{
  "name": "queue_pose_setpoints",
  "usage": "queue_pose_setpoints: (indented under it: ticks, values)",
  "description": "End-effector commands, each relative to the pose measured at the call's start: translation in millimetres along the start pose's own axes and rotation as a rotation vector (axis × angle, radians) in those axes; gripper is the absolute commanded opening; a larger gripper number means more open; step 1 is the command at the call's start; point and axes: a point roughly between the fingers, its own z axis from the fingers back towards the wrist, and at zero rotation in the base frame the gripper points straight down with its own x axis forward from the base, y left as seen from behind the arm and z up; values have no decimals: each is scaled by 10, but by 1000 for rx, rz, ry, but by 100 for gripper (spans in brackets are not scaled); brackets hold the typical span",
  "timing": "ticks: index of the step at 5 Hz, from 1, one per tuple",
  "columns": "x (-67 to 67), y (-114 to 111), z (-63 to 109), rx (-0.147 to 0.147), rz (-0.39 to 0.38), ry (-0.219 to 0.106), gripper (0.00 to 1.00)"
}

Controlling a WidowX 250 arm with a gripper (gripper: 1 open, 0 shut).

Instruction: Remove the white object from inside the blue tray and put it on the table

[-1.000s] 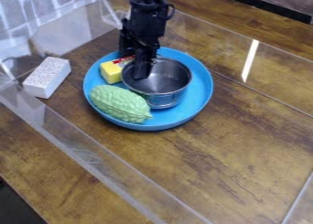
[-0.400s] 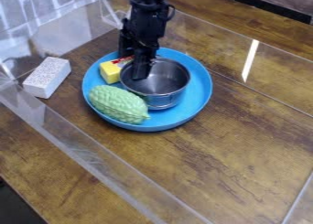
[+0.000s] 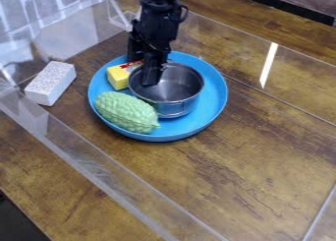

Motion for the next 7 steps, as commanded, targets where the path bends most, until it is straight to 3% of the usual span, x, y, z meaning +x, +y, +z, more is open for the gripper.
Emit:
queue_pose_setpoints:
  ticks: [1, 7]
  values:
    - [24, -17, 66, 21, -41, -3, 0]
    - [33, -14, 28, 23, -59, 9, 0]
